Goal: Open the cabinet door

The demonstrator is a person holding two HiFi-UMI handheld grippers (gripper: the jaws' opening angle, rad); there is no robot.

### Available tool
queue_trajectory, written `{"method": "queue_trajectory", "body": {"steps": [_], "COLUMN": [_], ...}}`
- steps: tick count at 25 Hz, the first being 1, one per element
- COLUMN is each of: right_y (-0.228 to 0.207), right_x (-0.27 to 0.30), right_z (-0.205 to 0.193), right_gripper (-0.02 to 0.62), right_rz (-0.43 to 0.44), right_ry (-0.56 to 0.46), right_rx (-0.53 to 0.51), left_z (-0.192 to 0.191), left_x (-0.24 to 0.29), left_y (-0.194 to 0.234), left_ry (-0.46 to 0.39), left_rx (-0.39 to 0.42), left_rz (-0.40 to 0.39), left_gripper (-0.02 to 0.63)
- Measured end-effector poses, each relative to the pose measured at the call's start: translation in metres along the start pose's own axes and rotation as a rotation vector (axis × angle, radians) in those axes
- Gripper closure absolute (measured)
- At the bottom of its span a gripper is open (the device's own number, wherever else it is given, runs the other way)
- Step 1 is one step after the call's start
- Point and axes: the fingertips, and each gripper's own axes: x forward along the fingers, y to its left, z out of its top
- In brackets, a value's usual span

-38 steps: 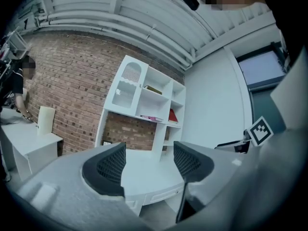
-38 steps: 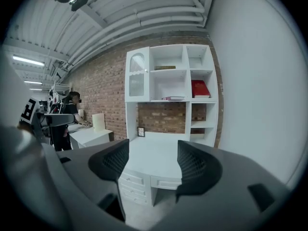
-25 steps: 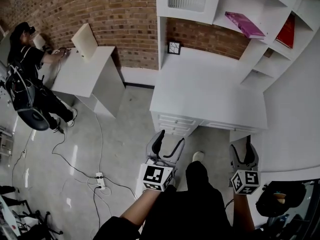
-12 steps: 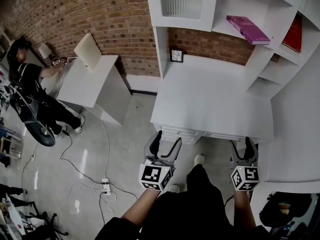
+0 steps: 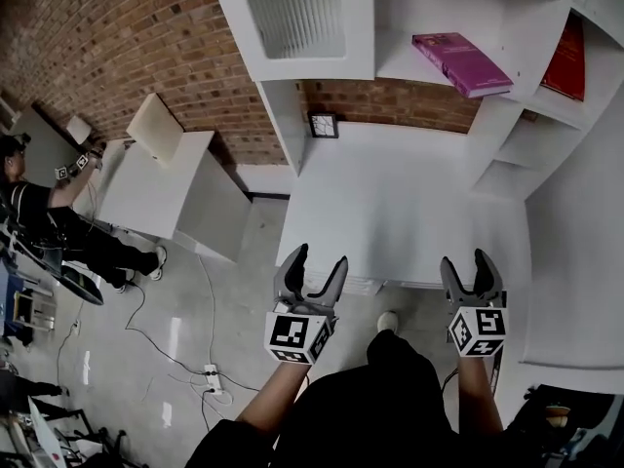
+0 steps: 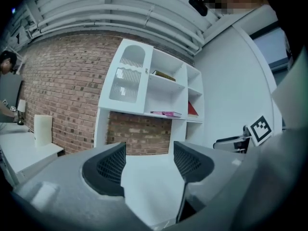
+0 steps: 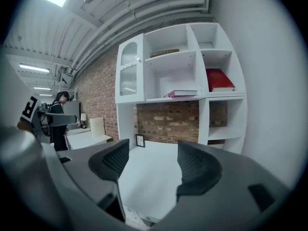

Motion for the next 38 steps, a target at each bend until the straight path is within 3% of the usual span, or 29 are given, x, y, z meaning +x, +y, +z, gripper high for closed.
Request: {"method": "queue_trajectory", "body": {"steps": [7, 16, 19, 23, 32, 38], "right_y": [-0.064, -0.091, -0.107, -0.126, -0.132, -0.109], "right_x": [0.047, 0.110, 0.130, 0.150, 0.169, 0.183], "right_z": [0.021, 0.043, 0.055, 0.062, 0.059, 0.079], "right_gripper": [0.296, 0.296, 0.296, 0.296, 0.296, 0.296], "right_rz": [-0.001, 0.084, 0.090, 0.091, 0.071, 0.087], "right_ry": [-0.029, -0.043, -0.063, -0.065, -0.039, -0.065], "right_rx": [0.026, 0.007, 0.014, 0.021, 0.069, 0.070], "left_z": [0.023, 0.042, 0.047, 0.057, 0.087, 0.140], "left_x": [0.069, 0.147, 0.169, 0.183, 0.211, 0.229], "left_y": [-0.013, -0.011, -0.013, -0.013, 0.004, 0.015], "left_ry": [-0.033, -0.072, -0.076, -0.073, -0.104, -0.155], "left_rx": [0.022, 0.011, -0.020, 0.004, 0.012, 0.051], "left_rz": [0.011, 0.053, 0.057, 0.061, 0.044, -0.009], "left_gripper": [0.307, 0.307, 0.307, 0.307, 0.307, 0.307]}}
